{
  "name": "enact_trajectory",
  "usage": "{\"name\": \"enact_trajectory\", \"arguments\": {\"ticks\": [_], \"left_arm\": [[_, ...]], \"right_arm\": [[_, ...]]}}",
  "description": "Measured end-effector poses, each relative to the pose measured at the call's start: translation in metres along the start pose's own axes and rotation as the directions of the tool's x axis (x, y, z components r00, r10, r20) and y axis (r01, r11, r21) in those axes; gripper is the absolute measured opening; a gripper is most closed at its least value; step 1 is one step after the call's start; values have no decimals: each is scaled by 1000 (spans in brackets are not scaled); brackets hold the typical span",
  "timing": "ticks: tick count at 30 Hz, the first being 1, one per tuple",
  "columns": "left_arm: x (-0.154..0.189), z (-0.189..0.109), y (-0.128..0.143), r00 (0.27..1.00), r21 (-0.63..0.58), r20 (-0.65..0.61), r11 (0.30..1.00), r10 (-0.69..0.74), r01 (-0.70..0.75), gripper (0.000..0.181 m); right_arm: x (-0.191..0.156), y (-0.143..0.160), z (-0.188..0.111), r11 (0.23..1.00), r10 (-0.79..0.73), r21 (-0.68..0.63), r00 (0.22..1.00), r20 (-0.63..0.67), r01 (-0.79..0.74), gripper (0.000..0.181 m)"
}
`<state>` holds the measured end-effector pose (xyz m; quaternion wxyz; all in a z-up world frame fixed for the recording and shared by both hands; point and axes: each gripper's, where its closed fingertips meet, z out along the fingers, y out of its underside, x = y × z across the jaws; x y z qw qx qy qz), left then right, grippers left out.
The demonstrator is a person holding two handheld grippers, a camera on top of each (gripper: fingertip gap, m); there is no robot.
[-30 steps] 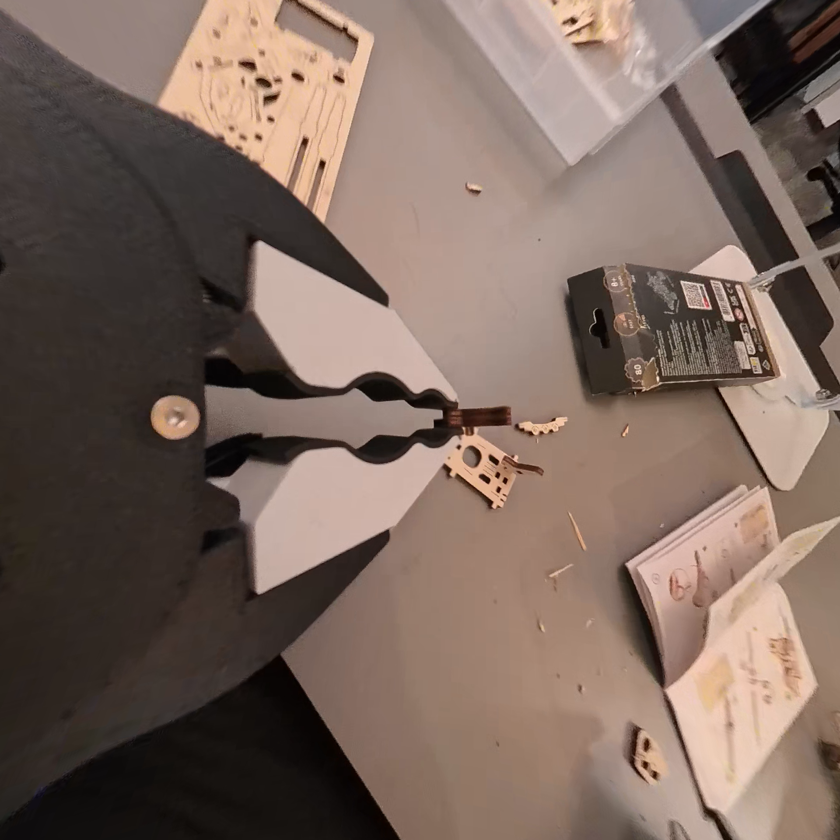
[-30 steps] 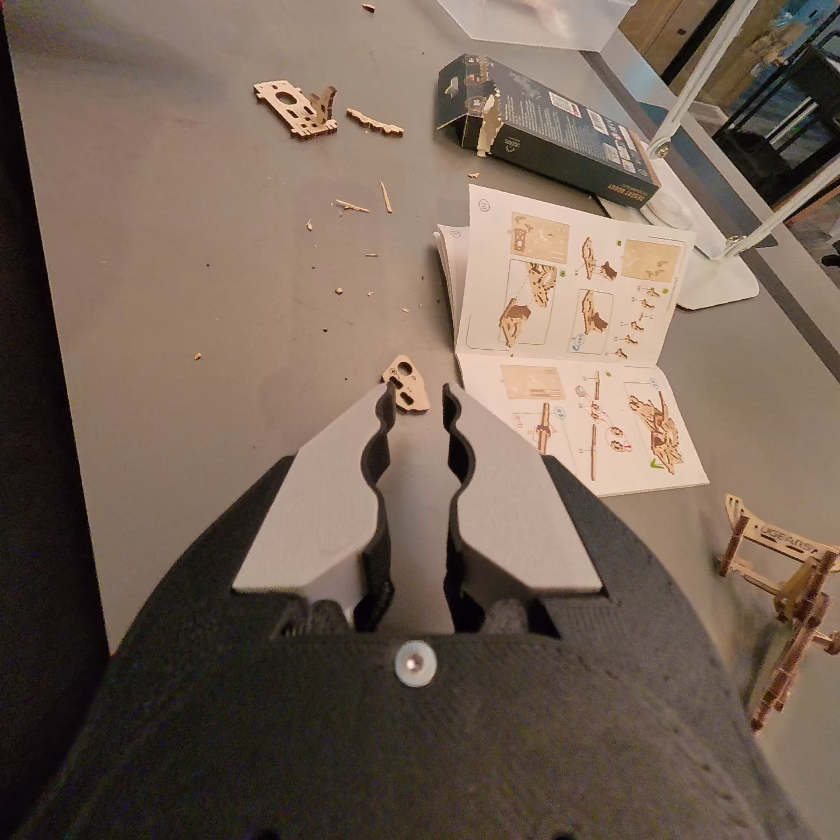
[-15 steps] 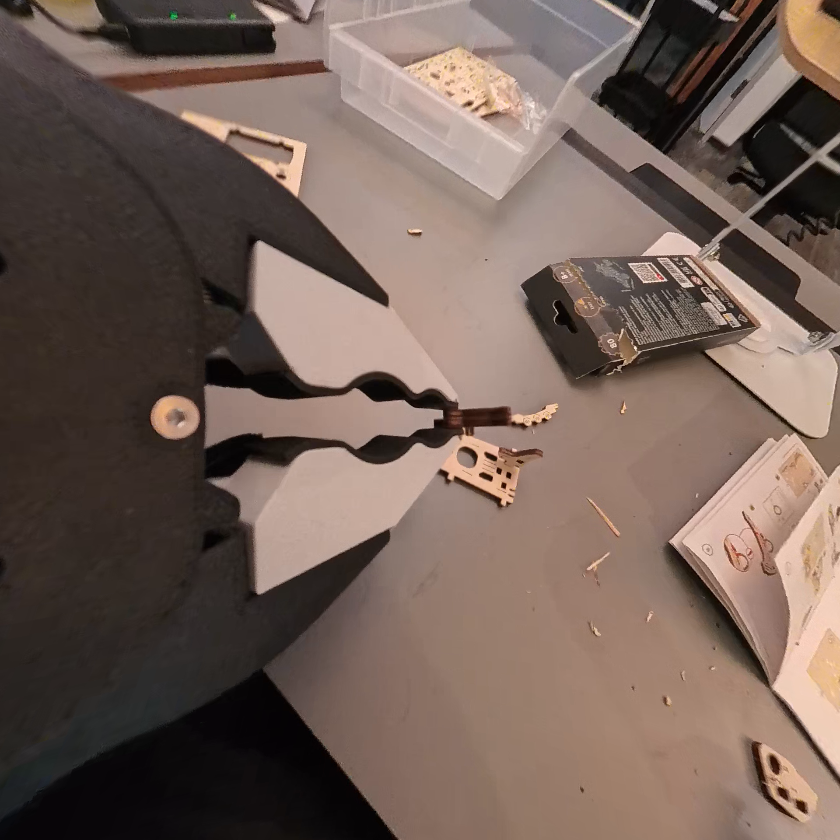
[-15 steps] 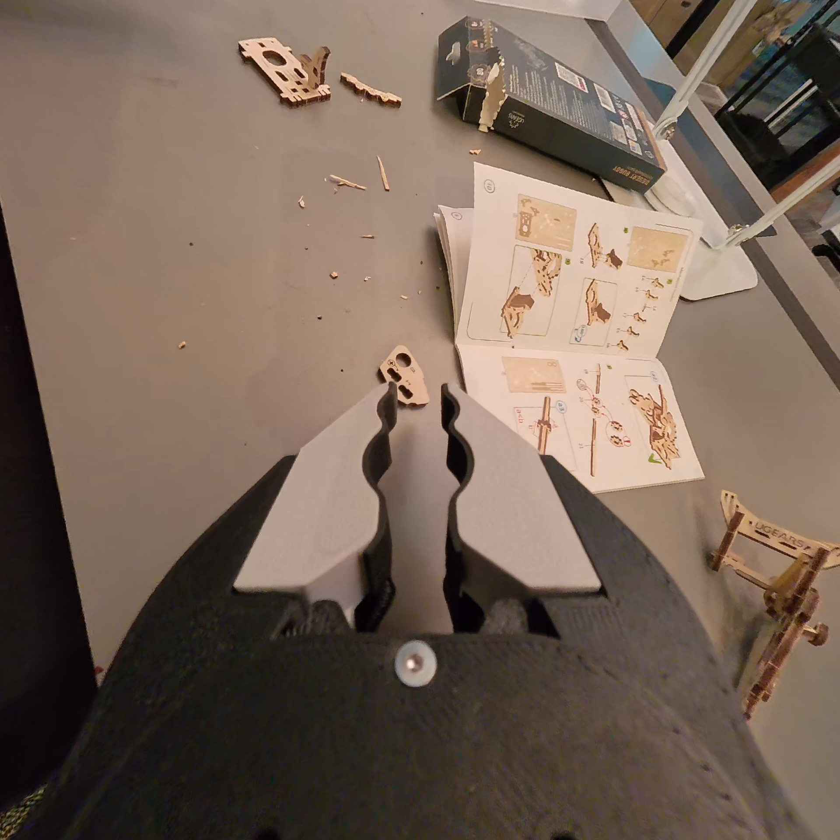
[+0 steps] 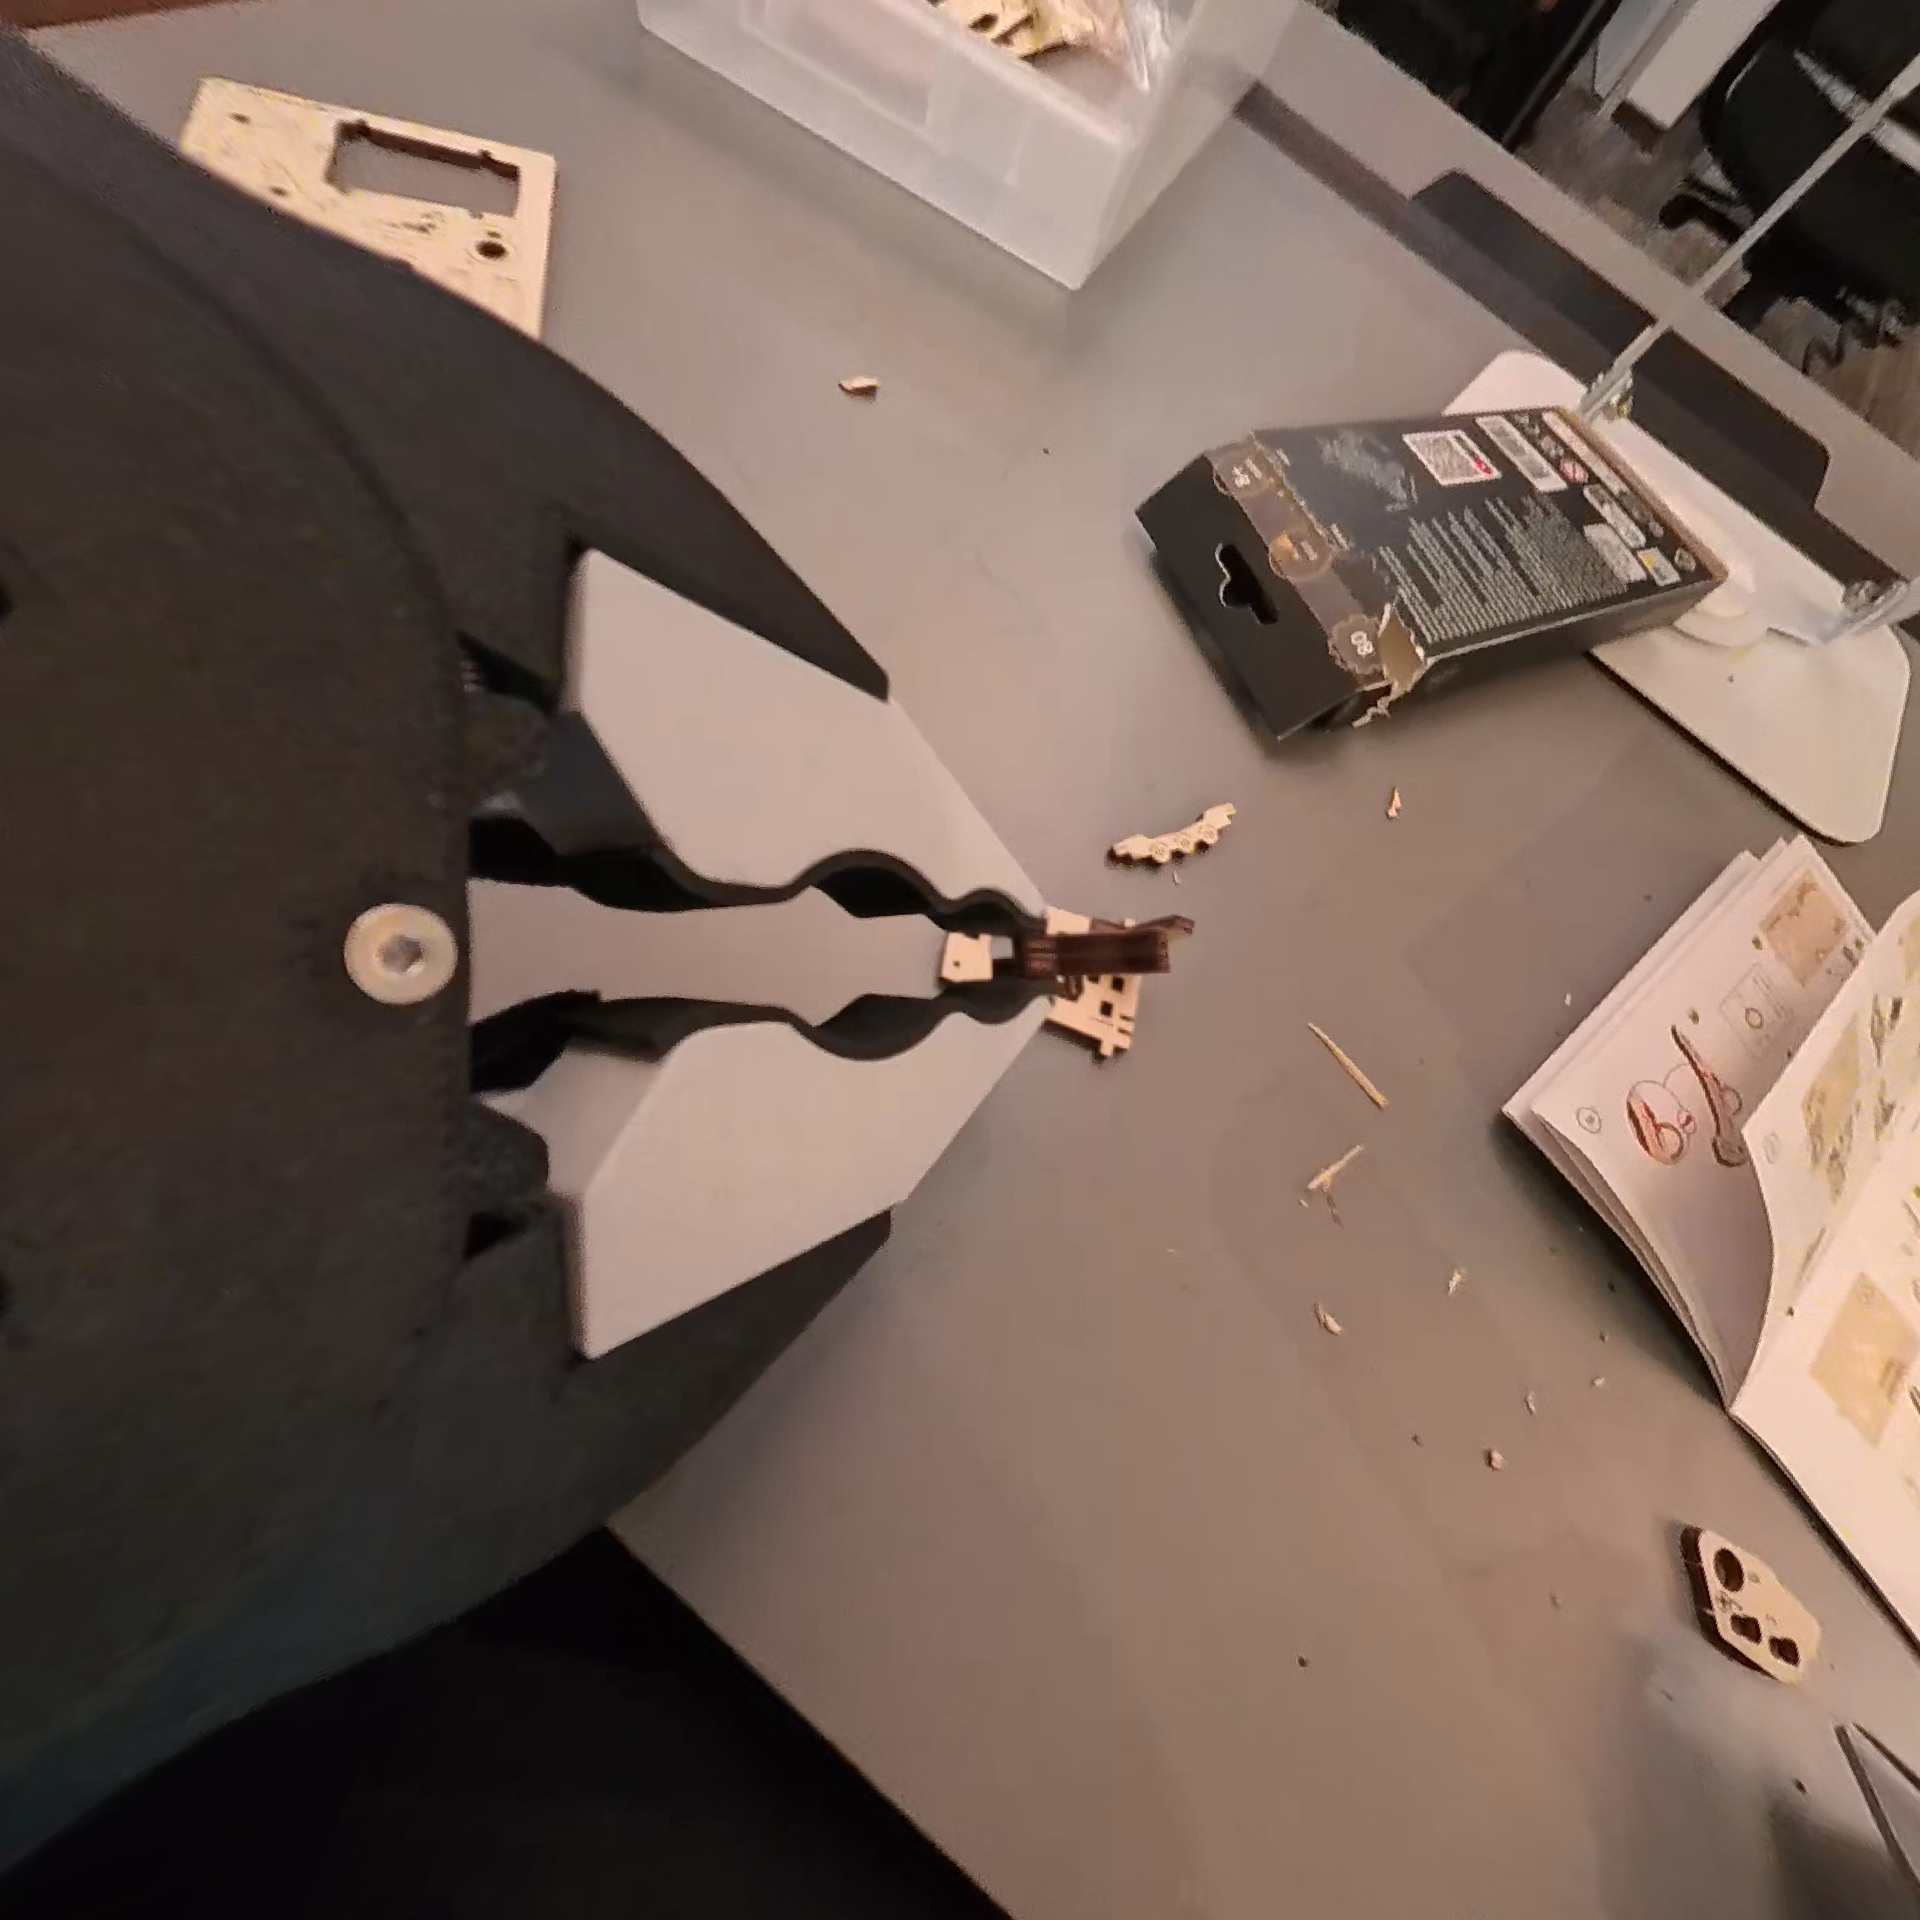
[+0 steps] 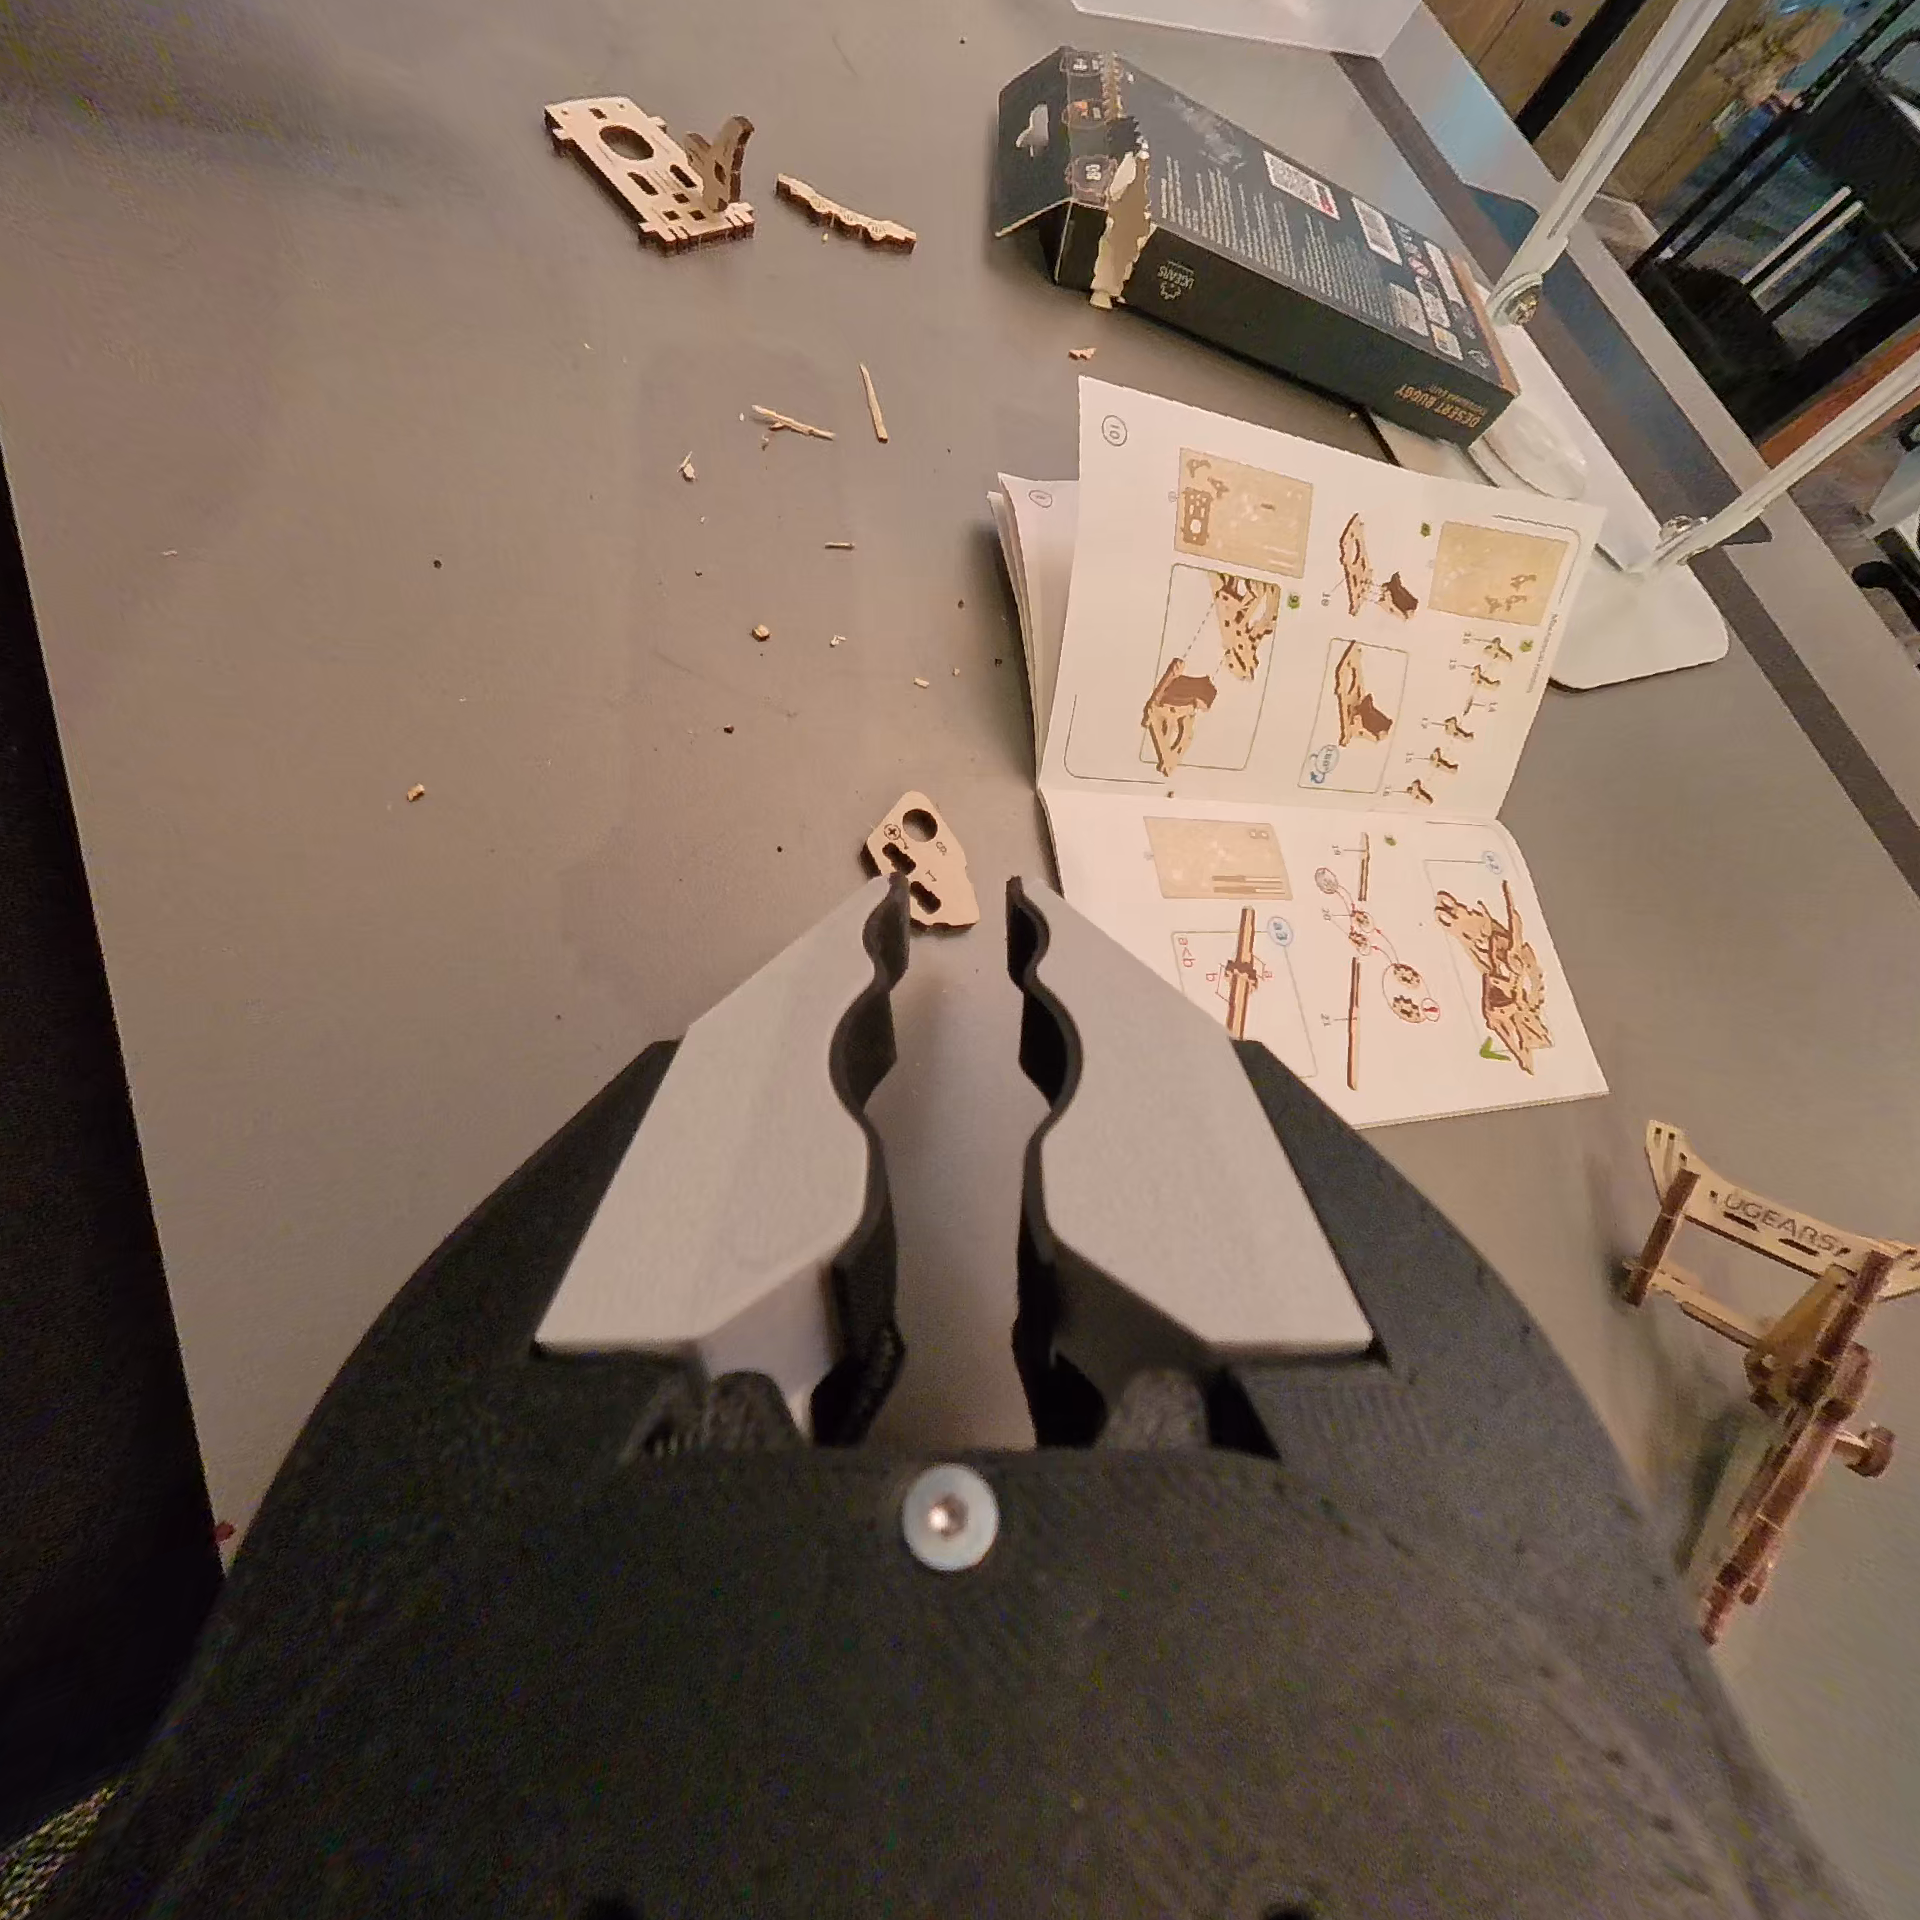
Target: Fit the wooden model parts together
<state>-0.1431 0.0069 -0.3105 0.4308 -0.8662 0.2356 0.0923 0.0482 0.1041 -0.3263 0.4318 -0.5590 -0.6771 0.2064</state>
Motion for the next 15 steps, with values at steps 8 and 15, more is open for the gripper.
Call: {"name": "enact_trajectory", "arguments": {"ticks": [8, 15], "left_arm": [[-3, 12, -15, 961, -50, 98, 966, 257, -254, 5], [12, 10, -39, 960, 9, 45, 961, 275, -276, 5]], "right_arm": [[2, -9, -6, 998, 13, 66, 1000, 1, -13, 17], [-12, -52, -14, 978, -25, 208, 996, 89, 6, 18]]}}
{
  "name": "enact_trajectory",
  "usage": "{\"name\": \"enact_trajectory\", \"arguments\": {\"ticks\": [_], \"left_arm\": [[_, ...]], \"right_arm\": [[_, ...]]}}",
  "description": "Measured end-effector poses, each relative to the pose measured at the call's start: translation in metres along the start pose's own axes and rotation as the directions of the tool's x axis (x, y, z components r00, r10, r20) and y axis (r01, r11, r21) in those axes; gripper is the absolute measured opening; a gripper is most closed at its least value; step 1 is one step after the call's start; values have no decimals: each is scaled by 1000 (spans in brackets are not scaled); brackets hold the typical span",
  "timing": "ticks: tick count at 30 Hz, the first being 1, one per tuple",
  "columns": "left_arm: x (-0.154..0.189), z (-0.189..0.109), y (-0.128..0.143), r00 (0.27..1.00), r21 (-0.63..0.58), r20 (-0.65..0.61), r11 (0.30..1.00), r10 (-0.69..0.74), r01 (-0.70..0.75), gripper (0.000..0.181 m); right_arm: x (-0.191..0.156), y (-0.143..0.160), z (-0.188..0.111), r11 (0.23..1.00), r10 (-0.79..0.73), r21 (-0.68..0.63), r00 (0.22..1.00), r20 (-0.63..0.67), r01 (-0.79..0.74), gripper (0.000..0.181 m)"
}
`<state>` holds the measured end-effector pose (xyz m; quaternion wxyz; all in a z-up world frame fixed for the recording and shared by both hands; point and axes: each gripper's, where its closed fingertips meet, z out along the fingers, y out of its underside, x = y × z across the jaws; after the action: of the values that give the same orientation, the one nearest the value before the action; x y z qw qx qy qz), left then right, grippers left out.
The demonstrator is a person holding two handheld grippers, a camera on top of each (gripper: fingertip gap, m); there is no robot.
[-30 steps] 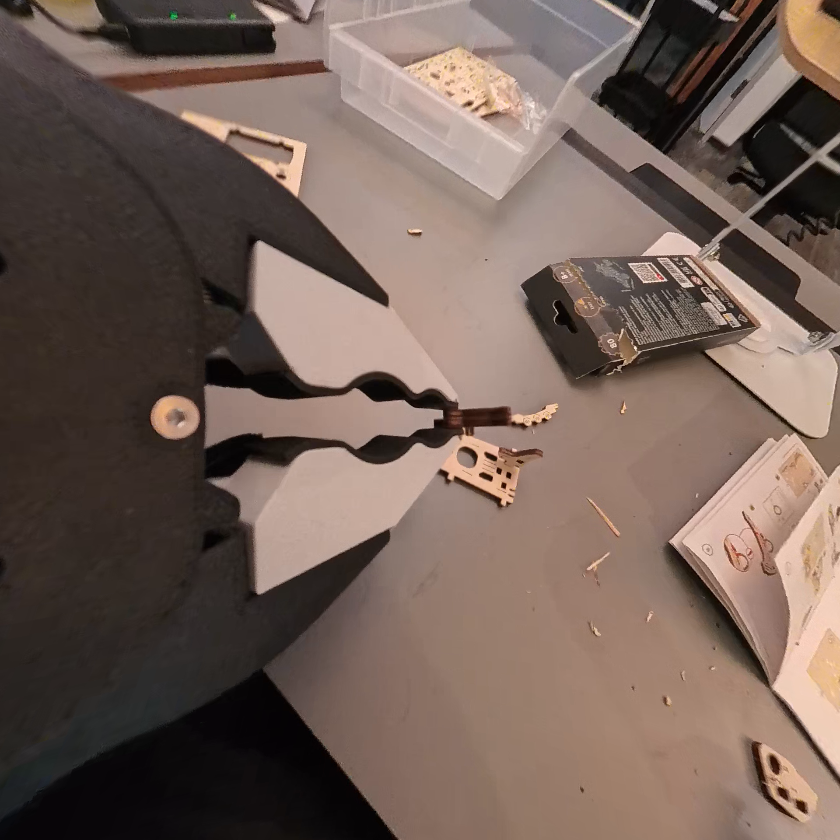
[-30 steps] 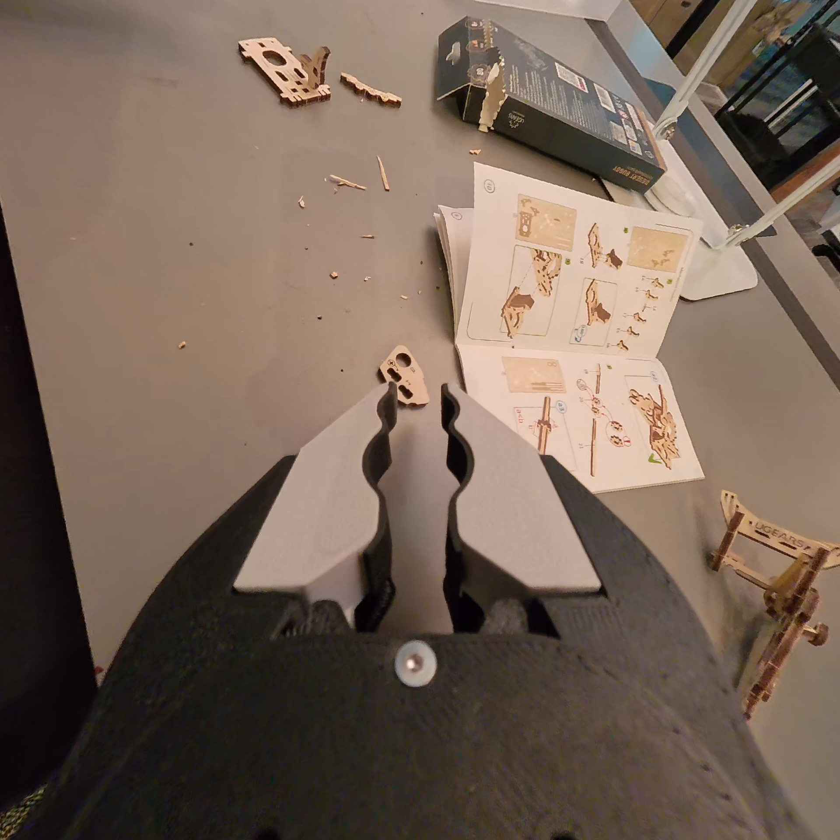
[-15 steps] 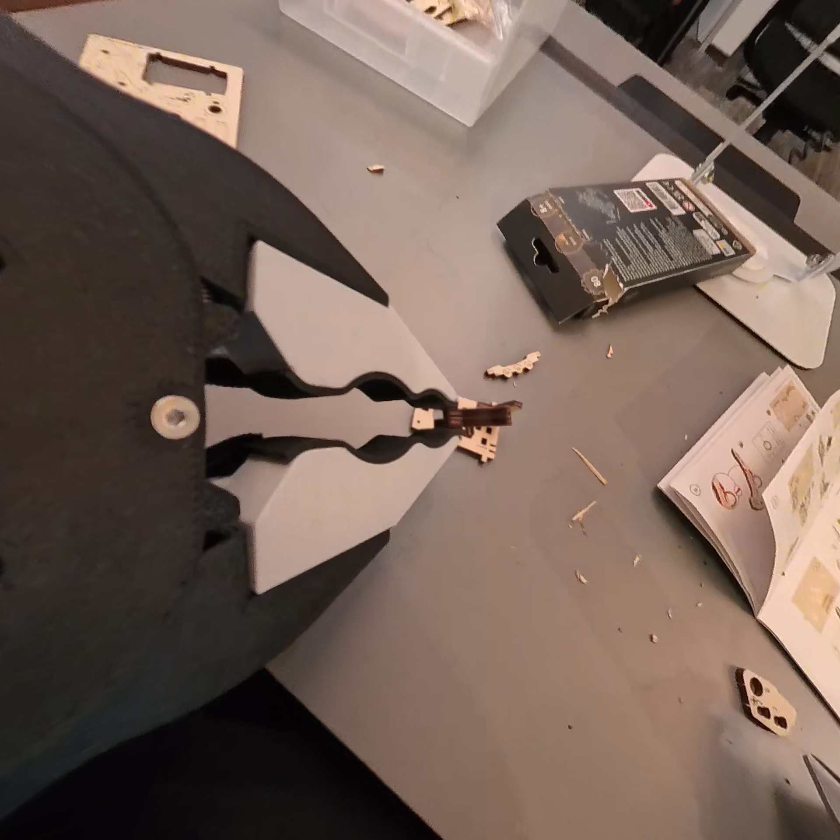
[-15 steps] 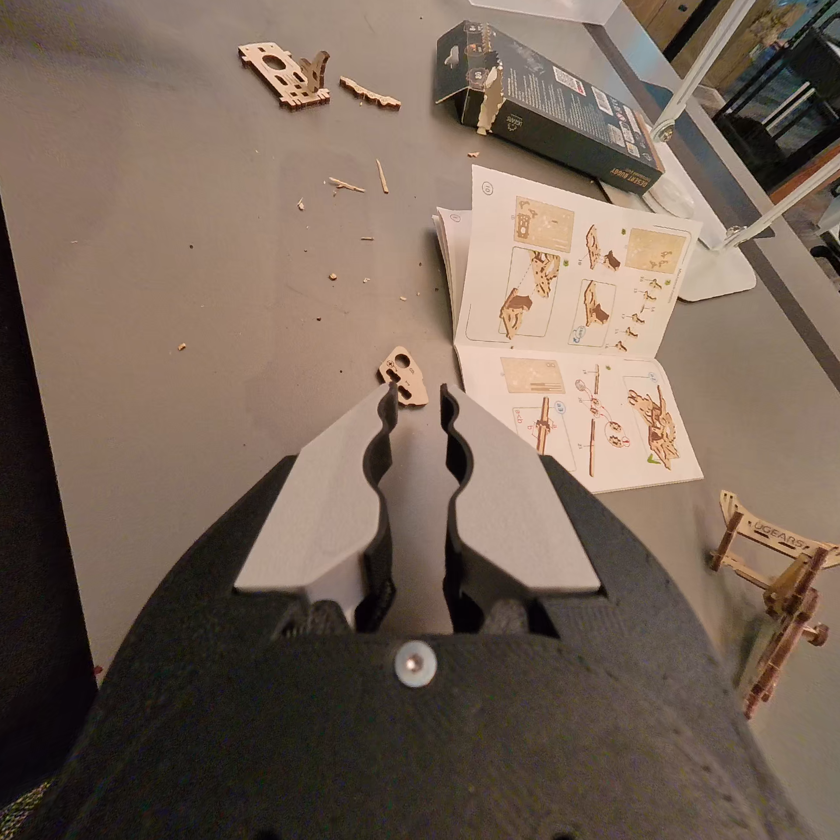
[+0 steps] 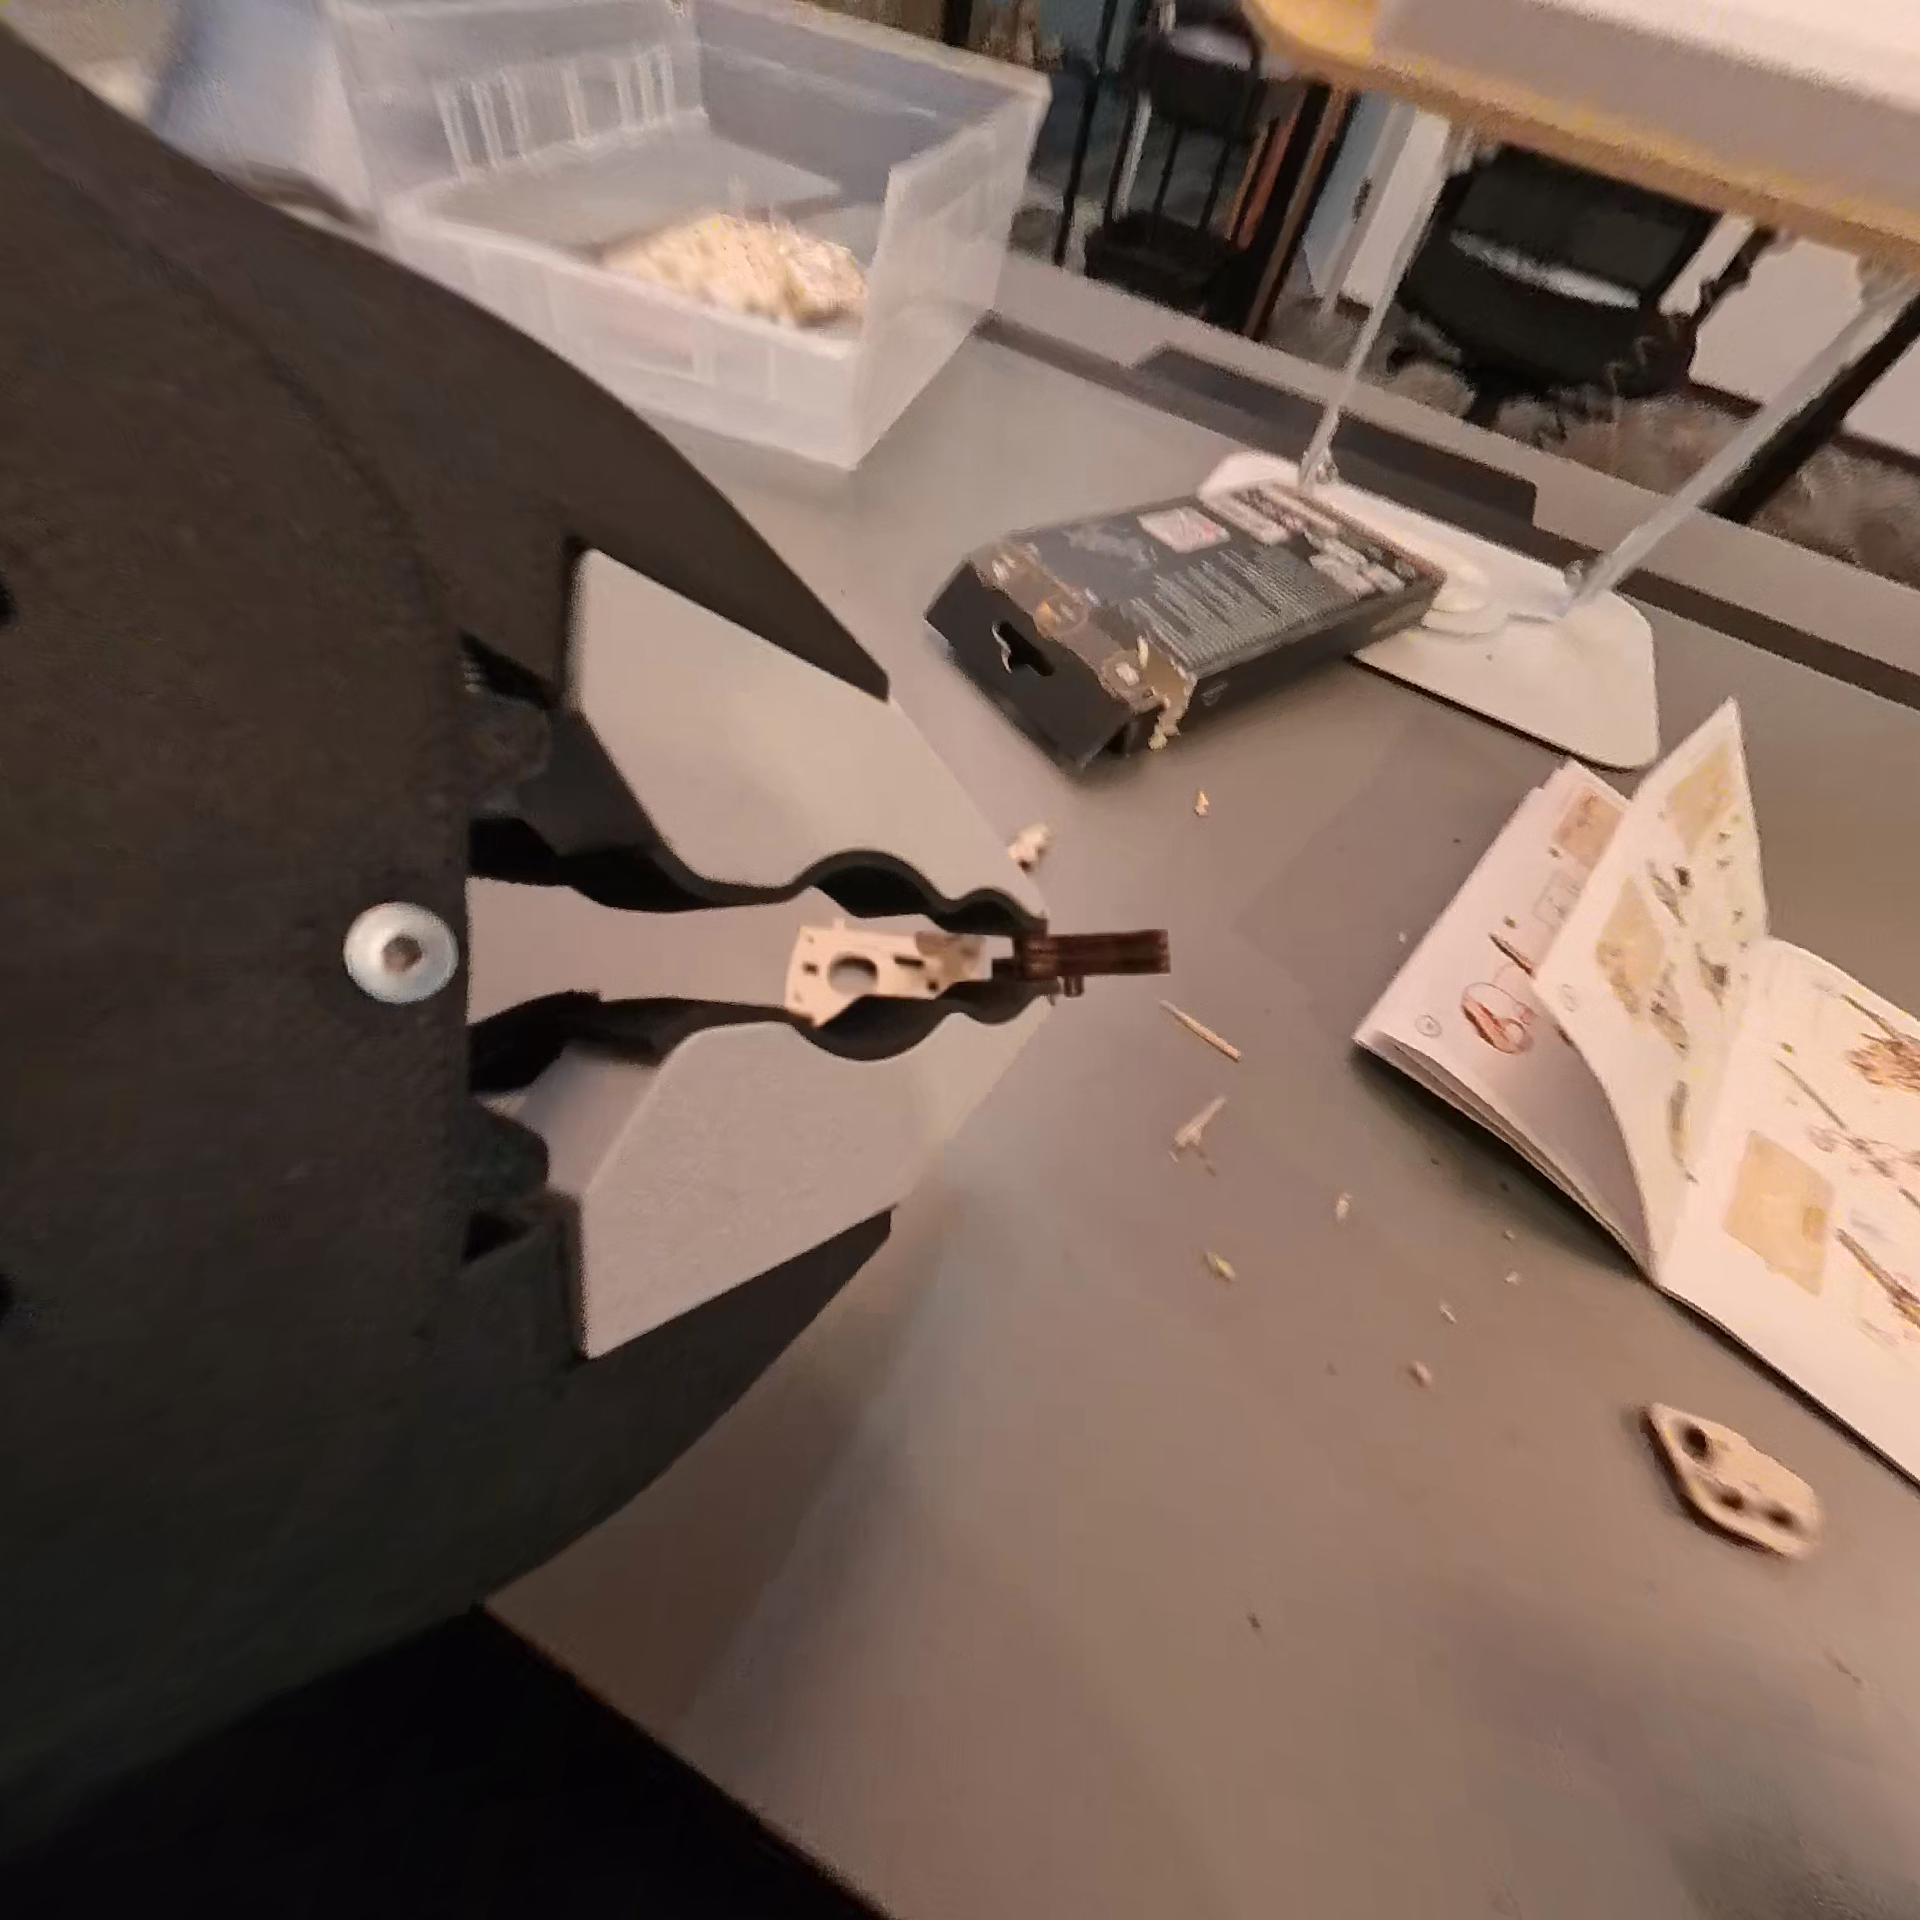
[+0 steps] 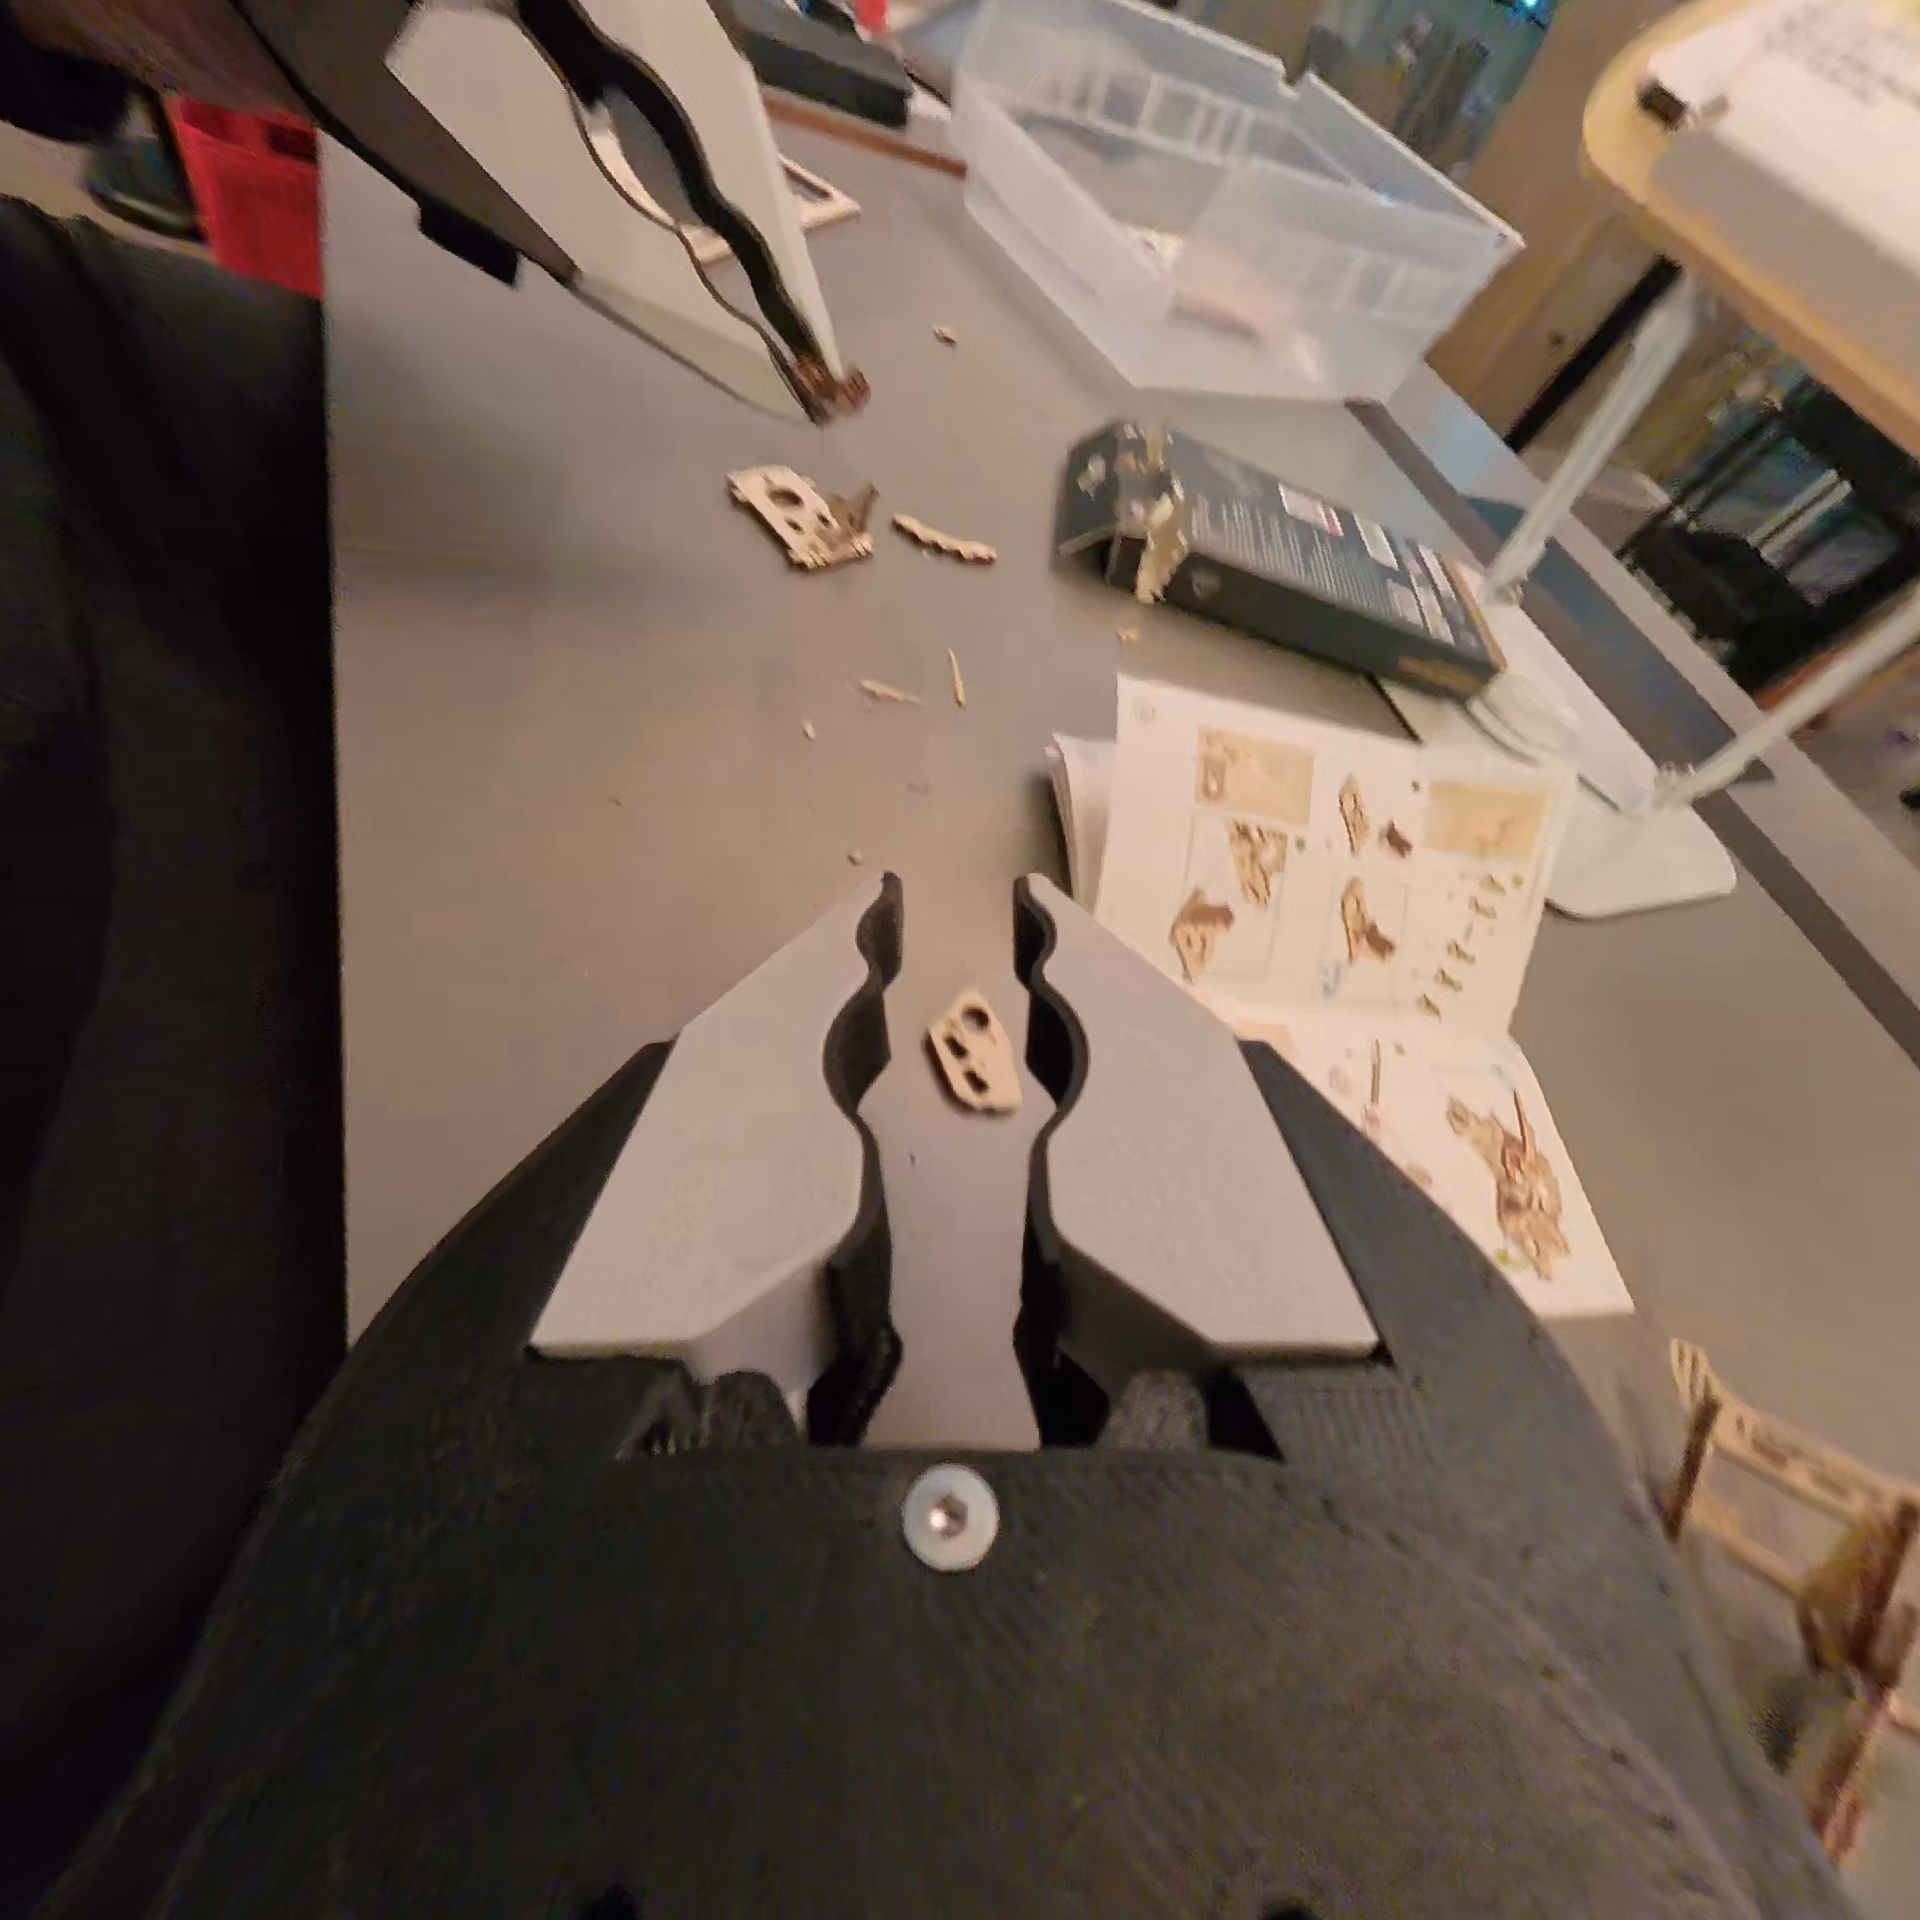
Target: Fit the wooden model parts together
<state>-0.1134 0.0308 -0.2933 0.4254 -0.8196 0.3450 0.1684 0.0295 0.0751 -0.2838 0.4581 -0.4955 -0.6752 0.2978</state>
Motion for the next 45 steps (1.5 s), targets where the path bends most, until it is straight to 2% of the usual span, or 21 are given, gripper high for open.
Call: {"name": "enact_trajectory", "arguments": {"ticks": [3, 6, 8, 11, 14, 23, 32, 45], "left_arm": [[10, -4, -20, 982, 83, -128, 986, -137, 148, 5], [17, -11, -45, 912, 151, -305, 931, -275, 331, 5], [24, -16, -57, 854, 157, -417, 901, -310, 404, 5], [27, -22, -70, 799, 160, -509, 877, -319, 453, 5], [30, -28, -80, 780, 178, -554, 873, -292, 454, 5], [34, -34, -85, 813, 220, -550, 905, -194, 365, 6], [40, -40, -91, 816, 239, -565, 923, -121, 302, 5], [38, -35, -87, 813, 193, -560, 928, -162, 318, 5]], "right_arm": [[-10, -31, 13, 997, -14, 73, 996, 88, 7, 19], [-17, -57, 29, 991, -11, 131, 977, 213, -17, 24], [-21, -65, 39, 991, -28, 136, 955, 294, -13, 29], [-30, -73, 49, 985, -59, 174, 906, 420, -16, 27], [-32, -77, 55, 980, -60, 195, 875, 480, -39, 21], [-39, -86, 43, 949, 11, 234, 759, 651, -214, 16], [-41, -88, 32, 921, 17, 254, 683, 730, -295, 15], [-36, -88, 33, 896, 68, 245, 660, 748, -371, 12]]}}
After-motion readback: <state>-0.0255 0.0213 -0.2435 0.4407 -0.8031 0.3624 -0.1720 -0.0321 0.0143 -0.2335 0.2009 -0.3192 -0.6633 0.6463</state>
